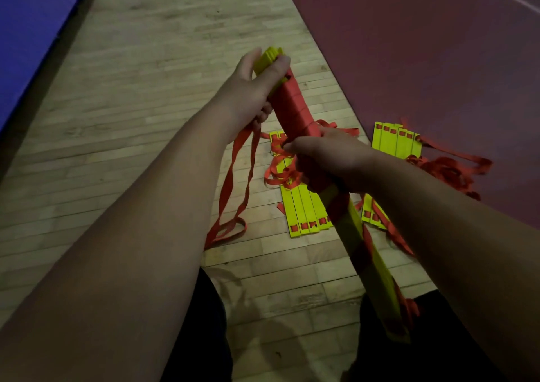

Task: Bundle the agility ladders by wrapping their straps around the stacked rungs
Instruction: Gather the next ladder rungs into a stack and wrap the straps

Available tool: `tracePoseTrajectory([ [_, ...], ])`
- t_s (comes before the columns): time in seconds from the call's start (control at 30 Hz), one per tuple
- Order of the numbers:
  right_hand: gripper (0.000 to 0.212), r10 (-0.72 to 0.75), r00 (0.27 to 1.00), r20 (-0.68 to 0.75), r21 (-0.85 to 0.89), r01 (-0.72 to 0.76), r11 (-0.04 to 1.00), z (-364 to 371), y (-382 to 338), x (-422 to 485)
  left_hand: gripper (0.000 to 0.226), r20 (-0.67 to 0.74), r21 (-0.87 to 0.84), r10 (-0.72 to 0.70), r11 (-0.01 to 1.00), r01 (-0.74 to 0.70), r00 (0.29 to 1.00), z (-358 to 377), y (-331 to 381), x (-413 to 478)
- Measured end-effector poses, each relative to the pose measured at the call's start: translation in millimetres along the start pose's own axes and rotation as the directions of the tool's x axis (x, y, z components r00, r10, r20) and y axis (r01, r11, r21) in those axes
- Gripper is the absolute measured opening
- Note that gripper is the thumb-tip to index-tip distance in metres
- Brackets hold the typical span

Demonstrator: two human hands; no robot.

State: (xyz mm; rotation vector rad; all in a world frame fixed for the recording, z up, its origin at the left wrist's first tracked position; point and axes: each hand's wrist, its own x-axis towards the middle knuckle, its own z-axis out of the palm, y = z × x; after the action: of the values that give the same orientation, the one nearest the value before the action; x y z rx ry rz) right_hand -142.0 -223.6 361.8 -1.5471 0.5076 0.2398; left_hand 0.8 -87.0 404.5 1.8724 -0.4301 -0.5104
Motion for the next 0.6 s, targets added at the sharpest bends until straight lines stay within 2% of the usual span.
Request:
tracePoseTrajectory([
  [0.1,0.03,0.005,0.998,-0.06,-0.112,-0.012,0.994,5,1,2,0.052,-0.025,0.113,0.073,0.991,-0.07,0.997,4,-2,-1],
  [0.17,0.03,0.015,0.997,-0.079,-0.177,-0.029,0.984,9,4,3,0.043,-0.029,0.14,0.073,0.988,-0.069,0.997,6,-2,-2],
  [0.3,0.024,-0.038,0.985,-0.166,-0.317,-0.016,0.948,15,10,7,0.054,-0.053,0.166,0.059,0.985,-0.05,0.997,14,-11,-7],
  [0.43,0.014,-0.137,0.968,-0.21,-0.367,0.052,0.929,20,10,11,0.054,-0.102,0.05,0.1,0.994,-0.095,0.99,13,-15,-4],
  [0.6,0.026,-0.195,0.961,-0.196,-0.391,0.106,0.914,21,4,15,0.05,-0.183,-0.104,0.076,0.99,-0.096,0.98,7,-17,0],
])
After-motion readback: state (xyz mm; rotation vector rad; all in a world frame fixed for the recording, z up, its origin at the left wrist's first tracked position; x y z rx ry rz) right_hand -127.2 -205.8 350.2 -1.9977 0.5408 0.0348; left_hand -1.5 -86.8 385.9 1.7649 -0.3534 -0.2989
